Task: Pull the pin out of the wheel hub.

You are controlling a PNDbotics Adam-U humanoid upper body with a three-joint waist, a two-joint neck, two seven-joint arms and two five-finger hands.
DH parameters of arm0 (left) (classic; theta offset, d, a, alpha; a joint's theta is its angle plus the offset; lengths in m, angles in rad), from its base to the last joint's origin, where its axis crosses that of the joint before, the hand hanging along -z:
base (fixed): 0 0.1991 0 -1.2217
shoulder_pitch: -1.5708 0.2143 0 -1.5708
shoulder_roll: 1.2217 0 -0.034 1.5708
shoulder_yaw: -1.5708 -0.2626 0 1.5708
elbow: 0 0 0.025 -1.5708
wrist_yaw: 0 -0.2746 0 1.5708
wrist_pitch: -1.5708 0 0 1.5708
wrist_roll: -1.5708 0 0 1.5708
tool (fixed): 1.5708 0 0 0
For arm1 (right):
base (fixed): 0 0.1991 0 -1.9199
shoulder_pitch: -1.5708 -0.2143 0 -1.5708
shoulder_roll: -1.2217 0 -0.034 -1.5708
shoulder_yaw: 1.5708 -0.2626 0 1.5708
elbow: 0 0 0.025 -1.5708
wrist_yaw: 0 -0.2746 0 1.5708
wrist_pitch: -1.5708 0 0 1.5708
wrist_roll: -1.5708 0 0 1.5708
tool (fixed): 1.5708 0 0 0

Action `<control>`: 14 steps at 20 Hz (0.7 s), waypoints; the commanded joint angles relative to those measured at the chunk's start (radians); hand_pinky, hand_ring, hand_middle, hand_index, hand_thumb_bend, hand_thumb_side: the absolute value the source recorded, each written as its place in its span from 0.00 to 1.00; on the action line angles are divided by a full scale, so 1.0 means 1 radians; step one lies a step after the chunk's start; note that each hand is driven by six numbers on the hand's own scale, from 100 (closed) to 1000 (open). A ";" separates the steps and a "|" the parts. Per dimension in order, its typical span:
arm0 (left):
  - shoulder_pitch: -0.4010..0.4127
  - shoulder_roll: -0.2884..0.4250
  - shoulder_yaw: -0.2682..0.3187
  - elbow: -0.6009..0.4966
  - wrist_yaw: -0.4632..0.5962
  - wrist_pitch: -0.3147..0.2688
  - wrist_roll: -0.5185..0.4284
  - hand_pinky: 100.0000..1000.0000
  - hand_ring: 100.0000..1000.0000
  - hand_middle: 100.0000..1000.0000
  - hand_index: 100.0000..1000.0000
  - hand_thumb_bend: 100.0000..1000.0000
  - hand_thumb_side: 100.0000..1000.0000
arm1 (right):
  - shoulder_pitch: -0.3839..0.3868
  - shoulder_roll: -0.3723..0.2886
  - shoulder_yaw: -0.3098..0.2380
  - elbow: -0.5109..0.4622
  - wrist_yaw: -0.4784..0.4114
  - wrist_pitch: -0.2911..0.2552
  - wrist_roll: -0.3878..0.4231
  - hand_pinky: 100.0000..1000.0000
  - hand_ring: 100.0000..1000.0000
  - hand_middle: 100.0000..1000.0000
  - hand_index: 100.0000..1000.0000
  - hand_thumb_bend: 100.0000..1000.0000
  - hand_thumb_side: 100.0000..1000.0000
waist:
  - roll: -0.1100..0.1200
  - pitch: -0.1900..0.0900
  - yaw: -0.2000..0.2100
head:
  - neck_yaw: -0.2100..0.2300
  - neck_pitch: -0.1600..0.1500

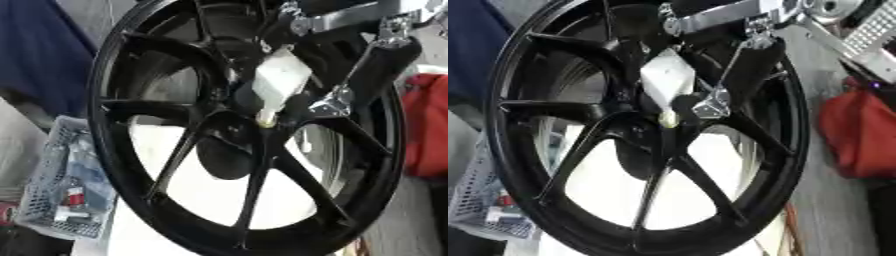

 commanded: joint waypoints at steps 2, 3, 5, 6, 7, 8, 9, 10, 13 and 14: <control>0.000 0.008 0.008 -0.021 -0.005 -0.002 0.001 0.97 0.46 0.59 0.78 0.14 0.94 | -0.027 -0.012 -0.052 -0.012 -0.014 0.007 0.004 0.50 0.22 0.27 0.46 0.00 0.00 | 0.012 -0.029 -0.003 | 0.001 0.006; 0.001 0.008 0.008 -0.021 -0.005 -0.002 0.001 0.97 0.46 0.59 0.78 0.14 0.94 | -0.028 -0.013 -0.060 -0.012 -0.015 0.008 0.007 0.50 0.22 0.28 0.46 0.00 0.00 | 0.012 -0.030 -0.004 | 0.002 0.007; 0.004 0.008 0.009 -0.021 -0.005 -0.001 0.002 0.97 0.46 0.59 0.78 0.14 0.94 | -0.029 -0.015 -0.080 -0.012 -0.021 0.011 0.011 0.50 0.22 0.28 0.46 0.00 0.00 | 0.014 -0.034 -0.007 | 0.004 0.011; 0.006 0.008 0.009 -0.021 -0.005 -0.001 0.002 0.97 0.46 0.59 0.78 0.14 0.94 | -0.029 -0.017 -0.094 -0.012 -0.028 0.012 0.008 0.50 0.21 0.28 0.46 0.00 0.00 | 0.015 -0.035 -0.009 | 0.005 0.012; 0.007 0.008 0.009 -0.021 -0.005 -0.001 0.003 0.97 0.46 0.59 0.78 0.15 0.93 | -0.028 -0.019 -0.111 -0.012 -0.036 0.014 0.000 0.51 0.21 0.28 0.46 0.00 0.00 | 0.017 -0.038 -0.012 | 0.006 0.014; 0.008 0.008 0.010 -0.021 -0.004 -0.001 0.003 0.97 0.46 0.59 0.78 0.15 0.93 | -0.026 -0.023 -0.131 -0.012 -0.043 0.016 -0.009 0.51 0.21 0.28 0.46 0.00 0.00 | 0.018 -0.039 -0.015 | 0.008 0.015; 0.010 0.008 0.010 -0.021 -0.004 -0.001 0.004 0.97 0.46 0.59 0.78 0.14 0.93 | -0.020 -0.029 -0.156 -0.012 -0.048 0.018 -0.023 0.51 0.21 0.28 0.46 0.00 0.00 | 0.020 -0.041 -0.019 | 0.011 0.016; 0.011 0.008 0.011 -0.021 -0.004 -0.002 0.004 0.97 0.46 0.59 0.78 0.14 0.93 | -0.011 -0.038 -0.183 -0.012 -0.053 0.020 -0.039 0.51 0.20 0.28 0.46 0.00 0.00 | 0.022 -0.043 -0.023 | 0.013 0.016; 0.016 0.008 0.015 -0.021 -0.003 -0.005 0.008 0.97 0.46 0.59 0.78 0.15 0.93 | 0.058 -0.082 -0.288 -0.012 -0.052 0.048 -0.123 0.53 0.20 0.28 0.47 0.00 0.00 | 0.029 -0.048 -0.037 | 0.025 0.018; 0.017 0.007 0.016 -0.021 -0.003 -0.006 0.010 0.97 0.46 0.59 0.78 0.15 0.93 | 0.093 -0.099 -0.323 -0.012 -0.048 0.062 -0.159 0.53 0.20 0.28 0.47 0.00 0.00 | 0.031 -0.049 -0.040 | 0.027 0.018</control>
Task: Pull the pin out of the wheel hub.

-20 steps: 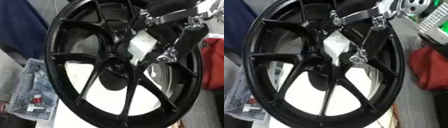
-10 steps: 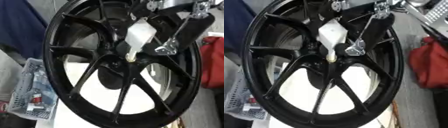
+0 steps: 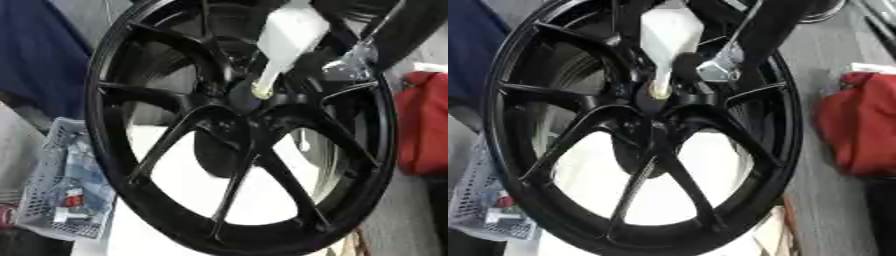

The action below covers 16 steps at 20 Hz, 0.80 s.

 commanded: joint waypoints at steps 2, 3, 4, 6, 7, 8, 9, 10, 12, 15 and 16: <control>0.003 0.003 0.015 -0.021 -0.003 -0.004 0.010 0.97 0.46 0.59 0.78 0.14 0.93 | 0.121 -0.098 -0.179 -0.011 0.026 0.071 -0.163 0.54 0.19 0.28 0.47 0.00 0.00 | 0.019 -0.031 -0.014 | 0.020 -0.002; 0.005 0.002 0.017 -0.021 -0.004 -0.005 0.012 0.97 0.46 0.59 0.78 0.14 0.93 | 0.175 -0.108 -0.224 -0.003 0.028 0.094 -0.220 0.54 0.18 0.28 0.47 0.00 0.00 | 0.023 -0.030 -0.019 | 0.028 -0.004; 0.007 0.000 0.018 -0.021 -0.004 -0.006 0.014 0.97 0.46 0.59 0.78 0.14 0.93 | 0.223 -0.116 -0.263 0.013 0.031 0.111 -0.274 0.54 0.18 0.28 0.47 0.00 0.00 | 0.026 -0.030 -0.023 | 0.034 -0.006; 0.012 -0.001 0.021 -0.021 -0.006 -0.009 0.017 0.97 0.46 0.59 0.78 0.14 0.93 | 0.306 -0.125 -0.333 0.075 0.052 0.143 -0.370 0.55 0.19 0.28 0.48 0.00 0.00 | 0.032 -0.031 -0.031 | 0.049 -0.009; 0.014 -0.003 0.023 -0.021 -0.007 -0.009 0.018 0.97 0.46 0.59 0.78 0.14 0.93 | 0.342 -0.129 -0.361 0.117 0.078 0.162 -0.408 0.56 0.20 0.29 0.48 0.00 0.00 | 0.035 -0.031 -0.036 | 0.057 -0.010; 0.017 -0.004 0.024 -0.021 -0.009 -0.010 0.020 0.97 0.46 0.59 0.78 0.14 0.93 | 0.376 -0.129 -0.388 0.164 0.106 0.182 -0.441 0.57 0.21 0.29 0.48 0.00 0.00 | 0.038 -0.031 -0.041 | 0.065 -0.011; 0.020 -0.006 0.025 -0.021 -0.010 -0.010 0.021 0.97 0.46 0.59 0.78 0.14 0.94 | 0.407 -0.129 -0.411 0.208 0.137 0.201 -0.467 0.58 0.22 0.30 0.48 0.00 0.00 | 0.041 -0.031 -0.046 | 0.073 -0.012; 0.023 -0.007 0.026 -0.021 -0.011 -0.010 0.022 0.97 0.46 0.59 0.78 0.14 0.94 | 0.436 -0.128 -0.431 0.252 0.176 0.224 -0.488 0.59 0.23 0.30 0.48 0.00 0.00 | 0.043 -0.030 -0.050 | 0.080 -0.012; 0.026 -0.010 0.028 -0.021 -0.013 -0.011 0.024 0.97 0.46 0.59 0.78 0.14 0.94 | 0.487 -0.115 -0.461 0.316 0.247 0.263 -0.518 0.60 0.25 0.31 0.49 0.00 0.00 | 0.048 -0.029 -0.058 | 0.090 -0.012; 0.025 -0.012 0.029 -0.021 -0.016 -0.013 0.026 0.97 0.46 0.59 0.78 0.14 0.94 | 0.550 -0.081 -0.492 0.375 0.322 0.313 -0.559 0.65 0.33 0.37 0.54 0.00 0.00 | 0.054 -0.026 -0.064 | 0.101 -0.013; 0.025 -0.013 0.029 -0.021 -0.017 -0.013 0.027 0.97 0.46 0.59 0.78 0.14 0.94 | 0.569 -0.068 -0.498 0.391 0.340 0.331 -0.572 0.67 0.35 0.38 0.56 0.00 0.00 | 0.055 -0.025 -0.065 | 0.102 -0.014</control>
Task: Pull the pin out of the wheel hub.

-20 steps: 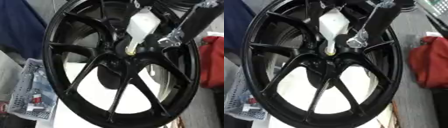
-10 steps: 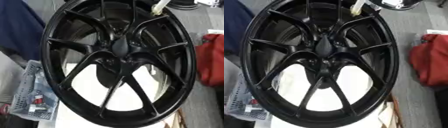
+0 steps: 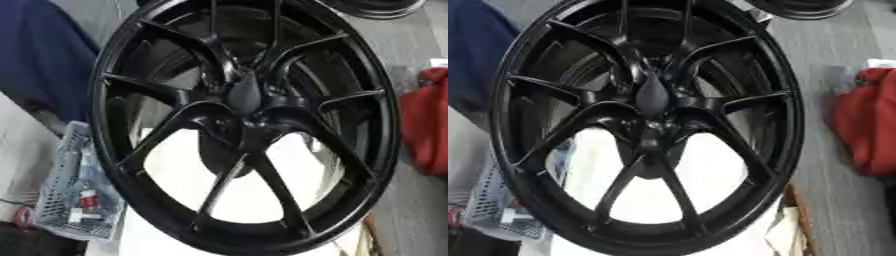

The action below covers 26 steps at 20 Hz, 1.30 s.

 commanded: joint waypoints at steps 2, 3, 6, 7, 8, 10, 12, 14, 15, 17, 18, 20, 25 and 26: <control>-0.001 0.004 0.012 -0.021 -0.009 -0.004 0.005 0.97 0.46 0.59 0.78 0.14 0.94 | 0.046 0.018 -0.047 0.066 0.079 0.068 -0.050 0.73 0.50 0.51 0.66 0.00 0.00 | 0.008 -0.021 -0.003 | 0.010 -0.009; -0.001 0.003 0.013 -0.021 -0.010 -0.004 0.006 0.97 0.46 0.59 0.78 0.14 0.94 | 0.061 0.029 -0.049 0.080 0.090 0.083 -0.056 0.77 0.65 0.65 0.74 0.00 0.00 | 0.009 -0.019 -0.003 | 0.011 -0.009; 0.000 0.001 0.015 -0.021 -0.012 -0.007 0.008 0.97 0.46 0.59 0.78 0.14 0.94 | 0.092 0.065 -0.054 0.104 0.114 0.109 -0.050 0.90 0.93 0.90 0.92 0.00 0.00 | 0.012 -0.017 -0.002 | 0.012 -0.008; 0.000 0.000 0.016 -0.021 -0.013 -0.008 0.009 0.97 0.46 0.59 0.78 0.14 0.94 | 0.100 0.076 -0.057 0.107 0.110 0.112 -0.045 0.93 0.97 0.94 0.94 0.00 0.00 | 0.013 -0.017 -0.001 | 0.012 -0.008; 0.001 -0.001 0.017 -0.021 -0.015 -0.008 0.010 0.97 0.46 0.59 0.78 0.14 0.94 | 0.106 0.085 -0.060 0.110 0.104 0.114 -0.042 0.94 0.98 0.97 0.96 0.00 0.07 | 0.013 -0.017 -0.001 | 0.011 -0.008; 0.001 -0.002 0.018 -0.021 -0.016 -0.009 0.011 0.97 0.46 0.59 0.78 0.14 0.94 | 0.114 0.096 -0.066 0.113 0.095 0.114 -0.046 0.94 0.99 1.00 0.97 0.00 0.14 | 0.014 -0.017 -0.002 | 0.011 -0.007; 0.001 -0.003 0.018 -0.021 -0.016 -0.009 0.011 0.97 0.46 0.59 0.78 0.14 0.94 | 0.119 0.103 -0.069 0.110 0.085 0.109 -0.060 0.94 0.99 1.00 0.98 0.00 0.21 | 0.015 -0.017 -0.003 | 0.010 -0.007; 0.002 -0.004 0.018 -0.021 -0.015 -0.009 0.012 0.97 0.46 0.59 0.78 0.14 0.94 | 0.123 0.106 -0.070 0.104 0.084 0.108 -0.074 0.93 0.98 0.99 0.97 0.00 0.14 | 0.014 -0.018 -0.005 | 0.011 -0.006; 0.002 -0.005 0.018 -0.021 -0.015 -0.008 0.012 0.97 0.46 0.59 0.78 0.14 0.94 | 0.124 0.107 -0.071 0.098 0.086 0.108 -0.082 0.93 0.97 0.98 0.97 0.00 0.14 | 0.014 -0.019 -0.005 | 0.011 -0.007; 0.001 -0.005 0.017 -0.021 -0.015 -0.007 0.012 0.97 0.46 0.59 0.78 0.14 0.94 | 0.126 0.110 -0.070 0.079 0.091 0.106 -0.096 0.92 0.96 0.97 0.97 0.00 0.11 | 0.013 -0.020 -0.007 | 0.010 -0.007; 0.001 -0.005 0.017 -0.021 -0.014 -0.006 0.012 0.97 0.46 0.59 0.78 0.14 0.94 | 0.126 0.110 -0.069 0.067 0.095 0.107 -0.101 0.91 0.95 0.96 0.96 0.00 0.08 | 0.012 -0.021 -0.007 | 0.010 -0.007; 0.000 -0.004 0.017 -0.021 -0.013 -0.005 0.012 0.97 0.46 0.59 0.78 0.14 0.93 | 0.125 0.111 -0.068 0.038 0.108 0.111 -0.110 0.90 0.93 0.92 0.95 0.00 0.05 | 0.011 -0.022 -0.009 | 0.009 -0.008; -0.003 -0.005 0.016 -0.021 -0.011 -0.003 0.011 0.97 0.46 0.59 0.78 0.14 0.93 | 0.116 0.126 -0.055 -0.110 0.089 0.135 -0.208 0.81 0.74 0.74 0.87 0.00 0.17 | 0.009 -0.023 -0.008 | 0.009 -0.015; -0.005 -0.005 0.015 -0.021 -0.010 -0.003 0.011 0.97 0.46 0.59 0.78 0.14 0.93 | 0.113 0.131 -0.046 -0.165 0.066 0.128 -0.243 0.80 0.72 0.73 0.87 0.00 0.26 | 0.009 -0.023 -0.007 | 0.008 -0.018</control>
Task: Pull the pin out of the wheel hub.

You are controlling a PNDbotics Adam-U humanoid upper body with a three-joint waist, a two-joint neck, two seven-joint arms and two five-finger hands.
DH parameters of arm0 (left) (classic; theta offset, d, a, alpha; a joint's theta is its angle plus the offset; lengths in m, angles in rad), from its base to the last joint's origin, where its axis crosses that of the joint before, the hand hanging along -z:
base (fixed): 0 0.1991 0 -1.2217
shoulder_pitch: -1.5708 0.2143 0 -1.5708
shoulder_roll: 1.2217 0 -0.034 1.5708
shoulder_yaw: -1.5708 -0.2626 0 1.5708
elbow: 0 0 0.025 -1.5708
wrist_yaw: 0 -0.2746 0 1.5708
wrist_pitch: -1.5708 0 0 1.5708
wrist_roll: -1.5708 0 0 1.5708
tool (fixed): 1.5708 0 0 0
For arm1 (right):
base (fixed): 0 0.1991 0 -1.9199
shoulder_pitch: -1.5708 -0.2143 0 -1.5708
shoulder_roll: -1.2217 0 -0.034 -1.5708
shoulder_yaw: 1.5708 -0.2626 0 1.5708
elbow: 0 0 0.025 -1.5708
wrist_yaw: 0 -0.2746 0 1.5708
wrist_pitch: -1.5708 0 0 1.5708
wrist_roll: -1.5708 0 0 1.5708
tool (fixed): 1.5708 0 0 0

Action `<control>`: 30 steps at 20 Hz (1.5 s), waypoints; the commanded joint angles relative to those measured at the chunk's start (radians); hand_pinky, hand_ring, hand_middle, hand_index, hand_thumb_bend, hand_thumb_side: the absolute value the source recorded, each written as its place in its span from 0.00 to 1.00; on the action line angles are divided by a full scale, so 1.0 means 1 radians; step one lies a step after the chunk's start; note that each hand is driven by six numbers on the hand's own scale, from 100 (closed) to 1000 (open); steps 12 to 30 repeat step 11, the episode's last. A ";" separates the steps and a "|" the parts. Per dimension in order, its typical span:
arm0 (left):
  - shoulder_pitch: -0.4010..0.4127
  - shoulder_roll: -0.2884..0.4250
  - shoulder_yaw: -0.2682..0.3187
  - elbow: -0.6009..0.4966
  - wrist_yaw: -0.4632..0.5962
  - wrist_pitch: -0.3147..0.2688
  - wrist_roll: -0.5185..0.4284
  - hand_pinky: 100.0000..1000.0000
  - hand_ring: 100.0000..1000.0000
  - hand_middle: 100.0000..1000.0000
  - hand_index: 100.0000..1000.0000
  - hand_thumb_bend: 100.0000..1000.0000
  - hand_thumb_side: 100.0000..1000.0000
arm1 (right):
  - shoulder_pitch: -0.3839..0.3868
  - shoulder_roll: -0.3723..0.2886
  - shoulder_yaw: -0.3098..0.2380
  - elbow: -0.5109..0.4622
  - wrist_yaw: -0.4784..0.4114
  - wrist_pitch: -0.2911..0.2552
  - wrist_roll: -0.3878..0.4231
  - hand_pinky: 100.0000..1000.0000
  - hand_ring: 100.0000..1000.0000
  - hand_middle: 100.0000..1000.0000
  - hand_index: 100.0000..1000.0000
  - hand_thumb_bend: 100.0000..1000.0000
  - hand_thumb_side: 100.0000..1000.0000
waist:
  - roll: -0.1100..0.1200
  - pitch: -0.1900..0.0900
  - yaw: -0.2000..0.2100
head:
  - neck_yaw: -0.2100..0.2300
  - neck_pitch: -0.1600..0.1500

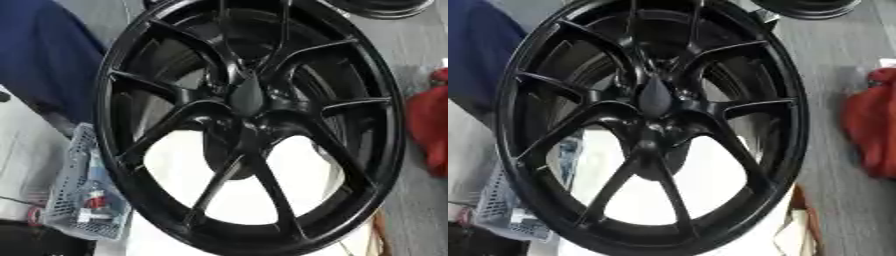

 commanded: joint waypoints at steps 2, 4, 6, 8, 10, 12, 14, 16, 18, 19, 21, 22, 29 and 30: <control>-0.009 0.010 0.006 -0.021 0.001 0.002 -0.002 0.96 0.46 0.59 0.78 0.14 0.93 | -0.010 -0.011 0.031 -0.227 -0.094 -0.033 -0.133 0.80 0.71 0.73 0.87 0.00 0.37 | 0.003 -0.023 0.004 | -0.005 -0.021; -0.013 0.010 0.005 -0.021 0.004 0.002 -0.004 0.96 0.46 0.59 0.78 0.14 0.93 | -0.021 -0.011 0.073 -0.286 -0.167 -0.102 -0.190 0.79 0.70 0.73 0.86 0.00 0.39 | 0.003 -0.023 0.009 | -0.010 -0.025; -0.017 0.010 0.002 -0.021 0.007 0.002 -0.006 0.96 0.46 0.59 0.78 0.14 0.93 | -0.042 -0.016 0.116 -0.300 -0.232 -0.193 -0.225 0.79 0.70 0.73 0.86 0.00 0.39 | 0.002 -0.024 0.012 | -0.013 -0.026; -0.021 0.011 0.000 -0.021 0.009 0.003 -0.008 0.96 0.46 0.59 0.78 0.14 0.93 | -0.062 -0.017 0.149 -0.304 -0.280 -0.262 -0.246 0.79 0.70 0.72 0.85 0.00 0.40 | 0.002 -0.025 0.014 | -0.016 -0.027; -0.025 0.014 -0.002 -0.021 0.011 0.002 -0.010 0.96 0.46 0.59 0.78 0.14 0.93 | -0.083 -0.012 0.176 -0.305 -0.308 -0.309 -0.257 0.79 0.70 0.72 0.85 0.00 0.41 | 0.003 -0.026 0.017 | -0.019 -0.029; -0.027 0.015 -0.003 -0.021 0.012 0.001 -0.011 0.96 0.46 0.59 0.78 0.14 0.92 | -0.092 -0.008 0.186 -0.305 -0.318 -0.328 -0.263 0.79 0.70 0.72 0.84 0.00 0.41 | 0.003 -0.026 0.018 | -0.019 -0.030; -0.027 0.015 -0.003 -0.021 0.012 0.001 -0.011 0.96 0.46 0.59 0.78 0.14 0.92 | -0.092 -0.008 0.186 -0.305 -0.318 -0.328 -0.263 0.79 0.70 0.72 0.84 0.00 0.41 | 0.003 -0.026 0.018 | -0.019 -0.030; -0.027 0.015 -0.003 -0.021 0.012 0.001 -0.011 0.96 0.46 0.59 0.78 0.14 0.92 | -0.092 -0.008 0.186 -0.305 -0.318 -0.328 -0.263 0.79 0.70 0.72 0.84 0.00 0.41 | 0.003 -0.026 0.018 | -0.019 -0.030; -0.027 0.015 -0.003 -0.021 0.012 0.001 -0.011 0.96 0.46 0.59 0.78 0.14 0.92 | -0.092 -0.008 0.186 -0.305 -0.318 -0.328 -0.263 0.79 0.70 0.72 0.84 0.00 0.41 | 0.003 -0.026 0.018 | -0.019 -0.030; -0.027 0.015 -0.003 -0.021 0.012 0.001 -0.011 0.96 0.46 0.59 0.78 0.14 0.92 | -0.092 -0.008 0.186 -0.305 -0.318 -0.328 -0.263 0.79 0.70 0.72 0.84 0.00 0.41 | 0.003 -0.026 0.018 | -0.019 -0.030; -0.027 0.015 -0.003 -0.021 0.012 0.001 -0.011 0.96 0.46 0.59 0.78 0.14 0.92 | -0.092 -0.008 0.186 -0.305 -0.318 -0.328 -0.263 0.79 0.70 0.72 0.84 0.00 0.41 | 0.003 -0.026 0.018 | -0.019 -0.030; -0.027 0.015 -0.003 -0.021 0.012 0.001 -0.011 0.96 0.46 0.59 0.78 0.14 0.92 | -0.092 -0.008 0.186 -0.305 -0.318 -0.328 -0.263 0.79 0.70 0.72 0.84 0.00 0.41 | 0.003 -0.026 0.018 | -0.019 -0.030; -0.027 0.015 -0.003 -0.021 0.012 0.001 -0.011 0.96 0.46 0.59 0.78 0.14 0.92 | -0.092 -0.008 0.186 -0.305 -0.318 -0.328 -0.263 0.79 0.70 0.72 0.84 0.00 0.41 | 0.003 -0.026 0.018 | -0.019 -0.030; -0.027 0.015 -0.003 -0.021 0.012 0.001 -0.011 0.96 0.46 0.59 0.78 0.14 0.92 | -0.092 -0.008 0.186 -0.305 -0.318 -0.328 -0.263 0.79 0.70 0.72 0.84 0.00 0.41 | 0.003 -0.026 0.018 | -0.019 -0.030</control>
